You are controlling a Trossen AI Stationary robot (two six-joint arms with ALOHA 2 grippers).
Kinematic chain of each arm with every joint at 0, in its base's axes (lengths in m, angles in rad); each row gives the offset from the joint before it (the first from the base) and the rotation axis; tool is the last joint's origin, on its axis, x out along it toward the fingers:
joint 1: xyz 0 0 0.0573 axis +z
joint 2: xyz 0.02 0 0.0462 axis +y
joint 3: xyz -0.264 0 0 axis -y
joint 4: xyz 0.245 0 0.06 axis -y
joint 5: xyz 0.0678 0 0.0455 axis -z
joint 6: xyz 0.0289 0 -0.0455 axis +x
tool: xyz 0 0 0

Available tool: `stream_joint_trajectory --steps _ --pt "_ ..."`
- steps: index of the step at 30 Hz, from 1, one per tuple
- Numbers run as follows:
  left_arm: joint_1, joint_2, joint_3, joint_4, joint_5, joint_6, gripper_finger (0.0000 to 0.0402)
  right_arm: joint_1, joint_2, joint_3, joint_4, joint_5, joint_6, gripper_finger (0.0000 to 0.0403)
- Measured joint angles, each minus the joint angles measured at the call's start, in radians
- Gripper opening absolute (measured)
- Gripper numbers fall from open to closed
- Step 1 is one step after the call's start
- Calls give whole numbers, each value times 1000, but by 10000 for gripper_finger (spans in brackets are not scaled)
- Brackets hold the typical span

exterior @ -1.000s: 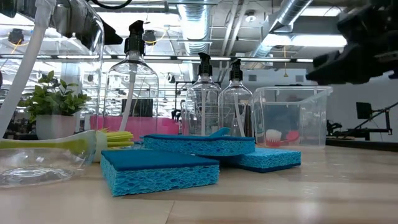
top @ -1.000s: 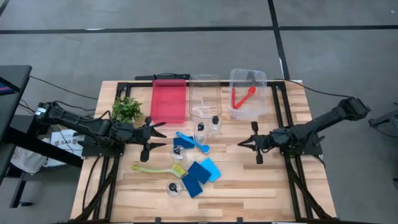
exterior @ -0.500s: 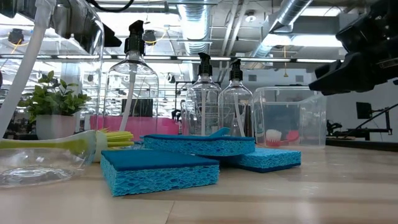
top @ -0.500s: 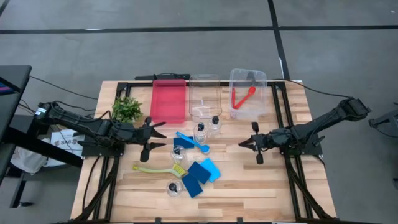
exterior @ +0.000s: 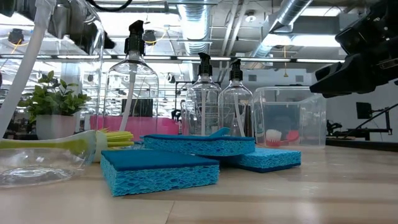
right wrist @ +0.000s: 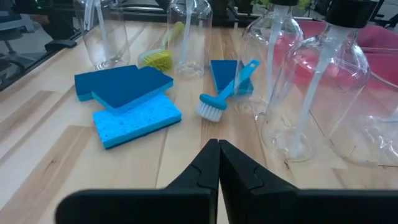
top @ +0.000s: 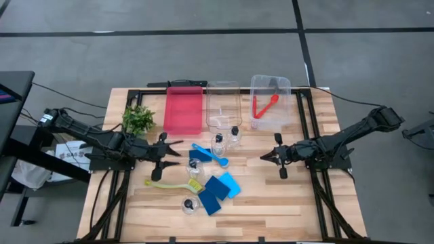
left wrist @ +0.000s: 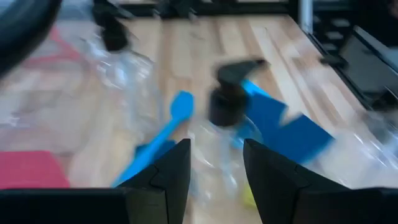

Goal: Pick & Place Kitchen Sink Supplies
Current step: Put the green dish brush into the right transparent bin

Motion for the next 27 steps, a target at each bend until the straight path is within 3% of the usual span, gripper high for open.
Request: stream_joint_trajectory --steps 5,14,20,27 --pt "-74 -3 0 -113 19 -65 149 0 0 0 1 0 0 1" --pt "-196 29 -37 -192 18 -339 149 0 0 0 3 2 0 1" --pt "-243 162 -82 -184 11 -465 149 0 0 0 3 2 0 1" --pt "-266 347 -82 -113 20 -474 149 -2 -1 0 13 3 1 1"
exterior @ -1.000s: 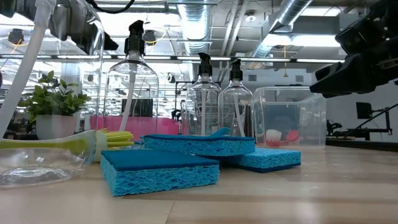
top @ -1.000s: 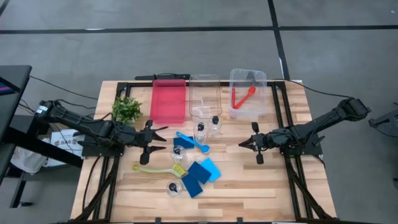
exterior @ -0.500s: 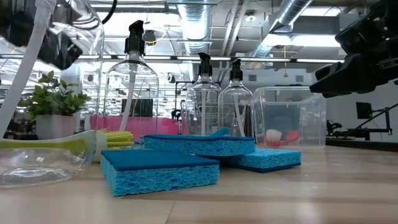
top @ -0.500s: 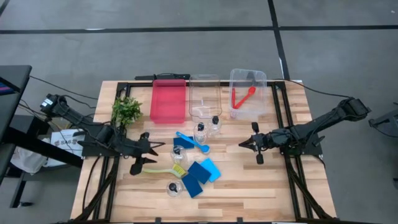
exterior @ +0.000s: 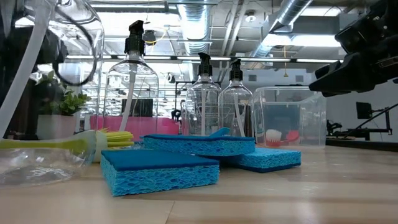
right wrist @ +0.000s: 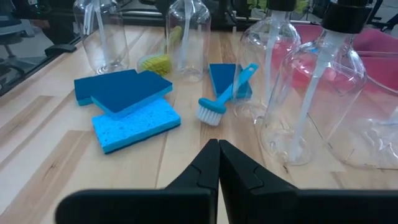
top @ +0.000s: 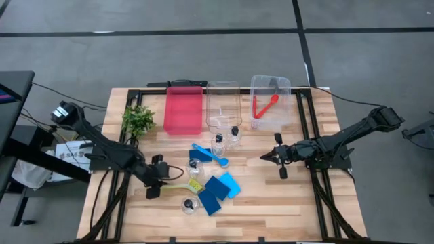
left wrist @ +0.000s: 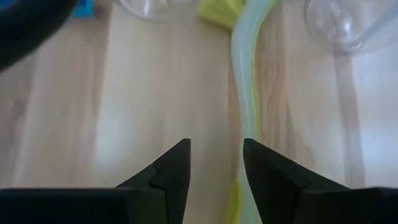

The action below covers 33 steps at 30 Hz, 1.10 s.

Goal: Pick & Place Kitchen Sink Supplies
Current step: Put the green dish brush into the right transparent bin

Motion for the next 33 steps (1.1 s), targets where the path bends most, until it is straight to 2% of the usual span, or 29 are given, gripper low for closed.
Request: stream_joint_trajectory --steps 9,16,25,33 --pt "-11 106 -1 81 39 -4 160 0 0 0 0 1 26 1" --pt "-11 64 -1 96 102 -7 181 0 0 0 -1 1 26 1" --pt "-11 -63 0 97 107 47 181 0 0 0 -3 1 26 1" --pt "-43 24 0 118 102 32 185 0 0 0 -4 1 26 1"
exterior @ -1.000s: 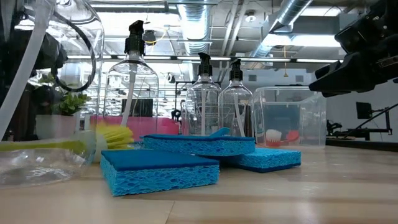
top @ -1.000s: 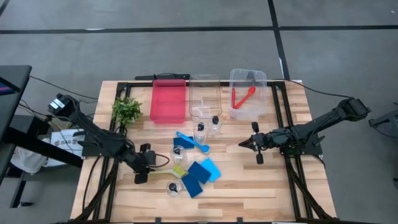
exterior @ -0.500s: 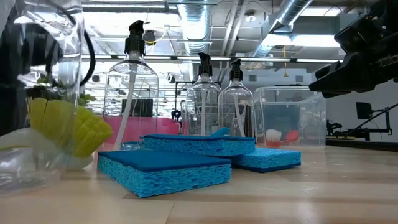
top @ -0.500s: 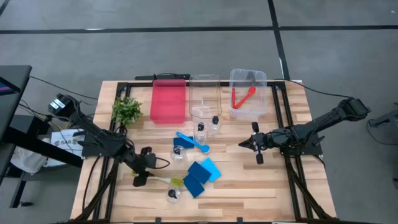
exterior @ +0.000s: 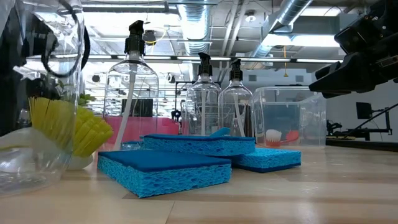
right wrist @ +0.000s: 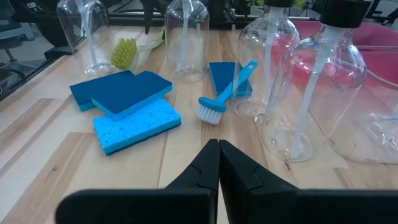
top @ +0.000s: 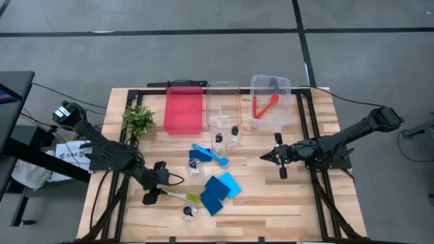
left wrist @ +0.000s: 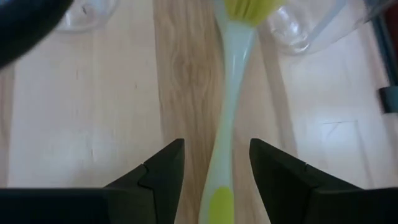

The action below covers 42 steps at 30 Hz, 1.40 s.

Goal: Pick & Place Kitchen Sink Supplies
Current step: Put the green dish brush into the right transparent bin

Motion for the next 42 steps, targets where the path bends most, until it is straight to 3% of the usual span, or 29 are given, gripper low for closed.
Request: stream_joint_trajectory --steps 16,22,34,42 --pt "-1 205 7 80 -17 -27 206 0 0 0 0 0 0 1" --pt "-1 205 6 70 -22 -28 170 0 0 0 0 1 0 1" --pt "2 193 3 46 -6 -31 48 0 0 0 0 0 0 1" --pt "-2 85 -6 -20 40 9 58 0 0 0 0 0 0 1"
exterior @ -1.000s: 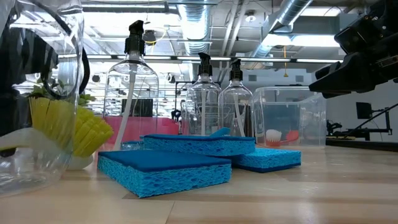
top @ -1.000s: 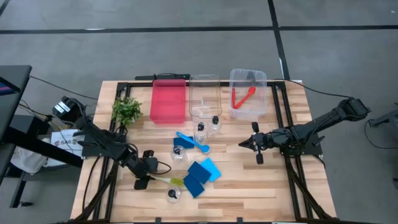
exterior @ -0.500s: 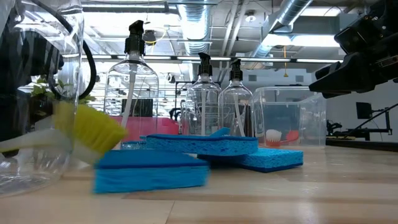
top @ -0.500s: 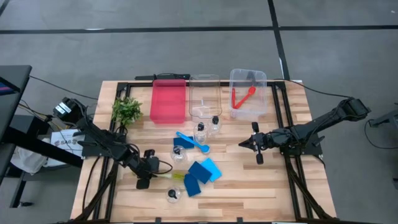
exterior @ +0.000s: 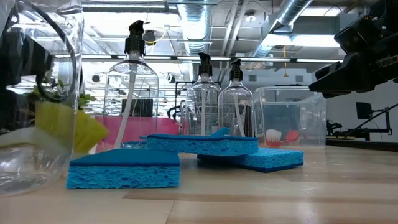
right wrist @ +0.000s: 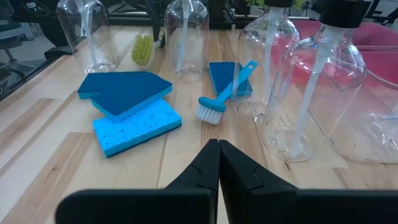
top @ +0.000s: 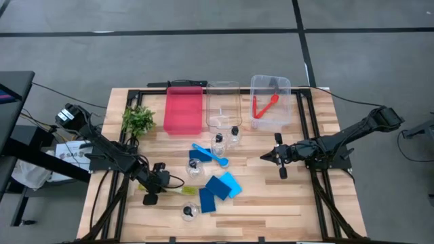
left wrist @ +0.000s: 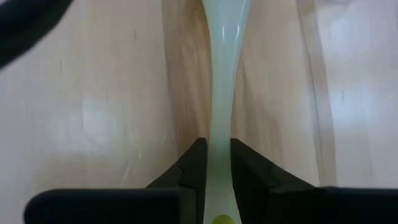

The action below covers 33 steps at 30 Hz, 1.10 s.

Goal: Pick & Place Kitchen Sink Supplies
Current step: Put the green dish brush into the right transparent bin

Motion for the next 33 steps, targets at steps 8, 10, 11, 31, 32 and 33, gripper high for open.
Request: stream_joint_trajectory --steps 8,10,11,31,32,33 --pt "0 -91 2 -55 -25 48 48 0 0 0 -3 0 0 1" --pt "1 -121 2 -54 -44 77 50 0 0 0 -3 0 0 1" --pt "1 -137 2 -54 -55 96 52 0 0 0 -3 0 0 1" --pt "34 -566 6 49 -491 662 54 0 0 0 195 0 -164 1" --pt "42 -582 6 84 -506 696 54 0 0 0 221 0 -167 1" --pt "50 -594 6 126 -513 733 54 0 0 0 247 0 -169 1"
